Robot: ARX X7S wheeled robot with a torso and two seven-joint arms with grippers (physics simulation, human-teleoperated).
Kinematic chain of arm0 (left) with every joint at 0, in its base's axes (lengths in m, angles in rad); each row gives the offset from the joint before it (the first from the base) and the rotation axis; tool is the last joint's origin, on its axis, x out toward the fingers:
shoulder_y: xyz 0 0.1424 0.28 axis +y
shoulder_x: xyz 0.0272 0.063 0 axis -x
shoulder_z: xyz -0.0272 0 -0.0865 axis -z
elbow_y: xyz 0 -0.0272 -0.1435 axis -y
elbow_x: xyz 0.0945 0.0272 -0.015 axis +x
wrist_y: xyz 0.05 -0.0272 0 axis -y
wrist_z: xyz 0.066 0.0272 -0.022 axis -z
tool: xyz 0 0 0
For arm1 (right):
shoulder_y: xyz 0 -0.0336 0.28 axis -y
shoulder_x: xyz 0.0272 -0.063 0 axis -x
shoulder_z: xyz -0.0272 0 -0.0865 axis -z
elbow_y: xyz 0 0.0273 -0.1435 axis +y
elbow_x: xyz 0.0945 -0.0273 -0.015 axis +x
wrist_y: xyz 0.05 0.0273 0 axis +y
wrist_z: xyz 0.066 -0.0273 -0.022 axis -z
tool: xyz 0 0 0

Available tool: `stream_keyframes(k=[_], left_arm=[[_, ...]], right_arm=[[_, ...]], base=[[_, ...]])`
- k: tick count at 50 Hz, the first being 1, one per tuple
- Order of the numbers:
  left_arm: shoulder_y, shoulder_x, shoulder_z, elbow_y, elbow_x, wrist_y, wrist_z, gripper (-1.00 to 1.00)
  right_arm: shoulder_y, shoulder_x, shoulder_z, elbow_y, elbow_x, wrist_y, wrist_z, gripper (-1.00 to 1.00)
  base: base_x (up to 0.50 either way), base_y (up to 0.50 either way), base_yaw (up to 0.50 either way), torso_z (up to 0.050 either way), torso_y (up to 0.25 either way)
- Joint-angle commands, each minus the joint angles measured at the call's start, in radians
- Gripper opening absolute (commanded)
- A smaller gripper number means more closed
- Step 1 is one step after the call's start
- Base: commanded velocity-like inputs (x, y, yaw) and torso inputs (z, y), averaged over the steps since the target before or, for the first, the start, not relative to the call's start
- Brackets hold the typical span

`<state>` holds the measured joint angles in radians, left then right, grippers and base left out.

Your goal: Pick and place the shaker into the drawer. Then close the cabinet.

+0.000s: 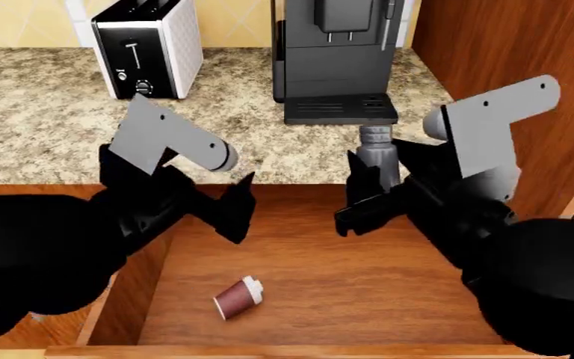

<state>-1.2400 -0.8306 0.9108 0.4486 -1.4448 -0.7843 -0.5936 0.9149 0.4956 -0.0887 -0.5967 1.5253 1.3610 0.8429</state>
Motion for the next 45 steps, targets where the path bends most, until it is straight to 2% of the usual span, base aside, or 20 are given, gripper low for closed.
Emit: stream_keyframes(k=[1, 7, 18, 34, 41, 45], left_arm=[[0.025, -0.145, -0.117, 0.204, -0.124, 0.084, -0.126, 1.00], [0.057, -0.194, -0.141, 0.234, -0.140, 0.122, -0.146, 1.00], [0.160, -0.226, -0.153, 0.298, -0.091, 0.212, -0.156, 1.00], [0.195, -0.287, -0.191, 0.358, -0.132, 0.276, -0.184, 1.00], [0.193, -0.299, -0.197, 0.371, -0.150, 0.280, -0.195, 1.00], [0.203, -0.303, -0.198, 0.370, -0.155, 0.288, -0.195, 1.00]], right_arm=[[0.095, -0.015, -0.230, 0.213, -0.189, 0.060, -0.235, -1.00], [0.160, -0.026, -0.454, 0.405, -0.415, -0.022, -0.451, -1.00], [0.127, -0.098, -0.636, 0.739, -0.606, -0.195, -0.628, -1.00], [0.029, -0.171, -0.709, 1.040, -0.715, -0.374, -0.718, -1.00], [-0.008, -0.188, -0.708, 1.087, -0.719, -0.408, -0.720, -1.00], [-0.030, -0.179, -0.663, 1.050, -0.703, -0.431, -0.667, -1.00]], base=[[0.00, 0.00, 0.00, 0.000, 0.000], [0.00, 0.00, 0.00, 0.000, 0.000], [0.00, 0.00, 0.00, 0.000, 0.000], [0.00, 0.00, 0.00, 0.000, 0.001], [0.00, 0.00, 0.00, 0.000, 0.000], [0.00, 0.00, 0.00, 0.000, 0.000]])
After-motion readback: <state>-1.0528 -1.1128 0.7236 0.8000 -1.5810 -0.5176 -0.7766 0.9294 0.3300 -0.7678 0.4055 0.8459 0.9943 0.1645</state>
